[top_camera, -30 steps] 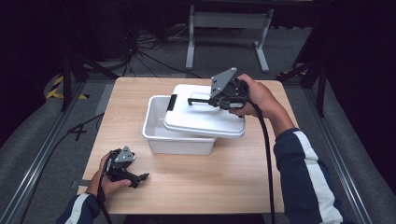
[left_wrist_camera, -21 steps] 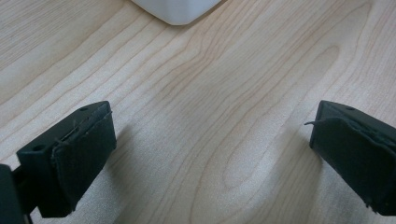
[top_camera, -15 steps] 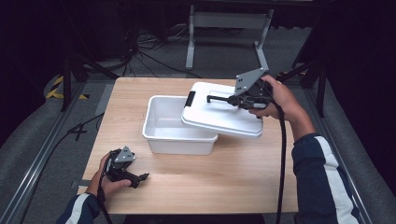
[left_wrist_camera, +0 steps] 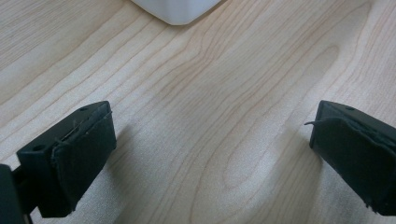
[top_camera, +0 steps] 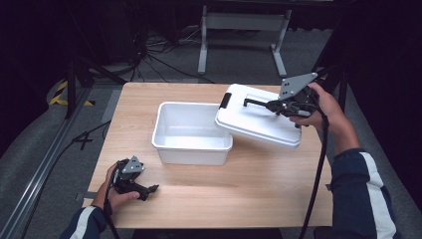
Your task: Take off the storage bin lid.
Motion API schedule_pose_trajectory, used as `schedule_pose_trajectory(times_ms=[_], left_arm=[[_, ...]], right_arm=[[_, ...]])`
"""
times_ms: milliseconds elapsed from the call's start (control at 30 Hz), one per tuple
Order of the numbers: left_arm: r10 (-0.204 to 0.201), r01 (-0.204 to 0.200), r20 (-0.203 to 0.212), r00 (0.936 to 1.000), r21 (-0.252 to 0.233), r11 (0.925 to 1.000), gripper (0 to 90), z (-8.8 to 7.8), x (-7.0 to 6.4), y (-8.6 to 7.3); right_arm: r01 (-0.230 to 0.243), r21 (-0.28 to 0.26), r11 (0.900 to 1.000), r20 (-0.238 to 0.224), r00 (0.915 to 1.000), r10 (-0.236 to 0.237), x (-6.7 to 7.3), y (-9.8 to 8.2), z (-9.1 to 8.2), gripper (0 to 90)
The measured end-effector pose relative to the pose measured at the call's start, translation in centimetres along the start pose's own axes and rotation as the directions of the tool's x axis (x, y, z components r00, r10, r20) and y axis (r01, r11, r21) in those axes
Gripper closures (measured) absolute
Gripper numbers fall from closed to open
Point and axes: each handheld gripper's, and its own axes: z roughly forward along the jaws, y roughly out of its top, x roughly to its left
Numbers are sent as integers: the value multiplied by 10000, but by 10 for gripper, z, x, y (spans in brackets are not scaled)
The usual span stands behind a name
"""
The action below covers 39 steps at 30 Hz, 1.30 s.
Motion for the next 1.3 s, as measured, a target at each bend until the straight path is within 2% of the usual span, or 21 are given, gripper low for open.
schedule_pose_trajectory(times_ms=[200, 267, 567, 767, 1033, 1100, 1300], left_arm=[[14, -14, -1, 10000, 3, 10000, 8, 0, 0, 0], [17, -17, 0, 10000, 4, 10000, 8, 0, 0, 0], [55, -55, 7, 10000, 12, 10000, 8, 0, 0, 0], [59, -59, 6, 10000, 13, 10000, 8, 0, 0, 0], [17, -17, 6, 10000, 9, 10000, 8, 0, 0, 0], [5, -5, 7, 10000, 6, 10000, 7, 0, 0, 0], [6, -6, 8, 10000, 6, 10000, 7, 0, 0, 0]], right_arm=[[-247, 329, 9992, 356, 9991, 235, -2, -21, -5, 847], [-320, 254, 9992, 258, 9992, 314, -3, -26, -6, 848], [-743, 87, 9972, 431, 9963, 739, -9, -44, -11, 848], [-1120, 50, 9937, 518, 9924, 1116, -13, -62, -13, 848], [-1421, 383, 9891, 348, 9894, 1408, -13, -81, 5, 848], [-1523, 484, 9872, 377, 9879, 1505, -13, -85, 12, 848], [-1730, 588, 9832, 45, 9849, 1731, -12, -96, 38, 849]])
